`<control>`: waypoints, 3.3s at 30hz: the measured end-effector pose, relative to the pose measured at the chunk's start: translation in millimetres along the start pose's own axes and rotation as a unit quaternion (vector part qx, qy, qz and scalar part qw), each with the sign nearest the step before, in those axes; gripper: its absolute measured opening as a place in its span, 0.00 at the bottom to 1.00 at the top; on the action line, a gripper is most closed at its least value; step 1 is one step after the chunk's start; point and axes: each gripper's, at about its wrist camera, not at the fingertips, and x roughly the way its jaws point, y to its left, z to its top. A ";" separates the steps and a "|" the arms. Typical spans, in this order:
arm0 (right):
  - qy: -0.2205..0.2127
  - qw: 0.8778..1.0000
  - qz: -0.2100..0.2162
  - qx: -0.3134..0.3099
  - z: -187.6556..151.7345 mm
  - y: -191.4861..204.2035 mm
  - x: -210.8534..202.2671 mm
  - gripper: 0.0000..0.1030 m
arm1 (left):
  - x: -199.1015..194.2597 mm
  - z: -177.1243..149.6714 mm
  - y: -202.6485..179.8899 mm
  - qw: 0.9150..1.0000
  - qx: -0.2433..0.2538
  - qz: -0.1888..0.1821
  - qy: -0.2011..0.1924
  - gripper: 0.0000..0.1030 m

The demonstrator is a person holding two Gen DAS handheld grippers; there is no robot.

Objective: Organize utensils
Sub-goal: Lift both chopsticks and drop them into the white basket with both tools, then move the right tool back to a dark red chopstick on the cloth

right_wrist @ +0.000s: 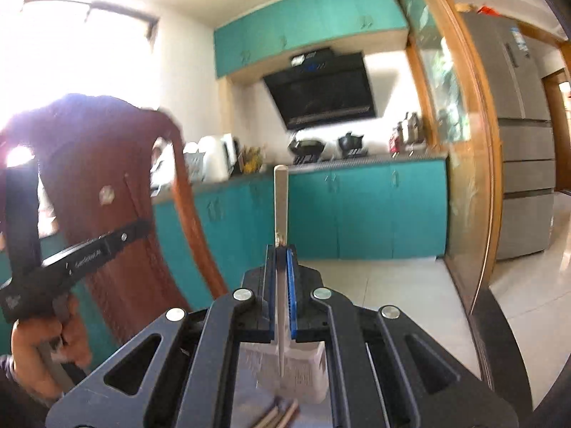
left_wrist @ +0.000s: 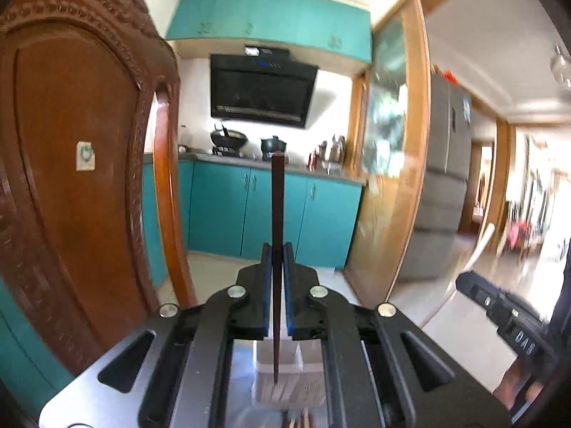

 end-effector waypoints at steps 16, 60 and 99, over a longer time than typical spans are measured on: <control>0.089 0.994 -0.048 -0.032 -72.5 2.4 95.1 0.06 | 111.4 -63.5 6.3 0.996 0.023 0.057 0.059 0.07; 0.478 0.878 0.007 -0.007 -259.4 5.4 112.7 0.29 | 86.4 -143.9 32.1 0.964 0.051 -0.002 0.262 0.30; 0.493 0.868 -0.018 -0.056 -258.6 4.9 102.5 0.29 | 123.0 -265.0 5.2 0.870 0.116 -0.067 0.474 0.07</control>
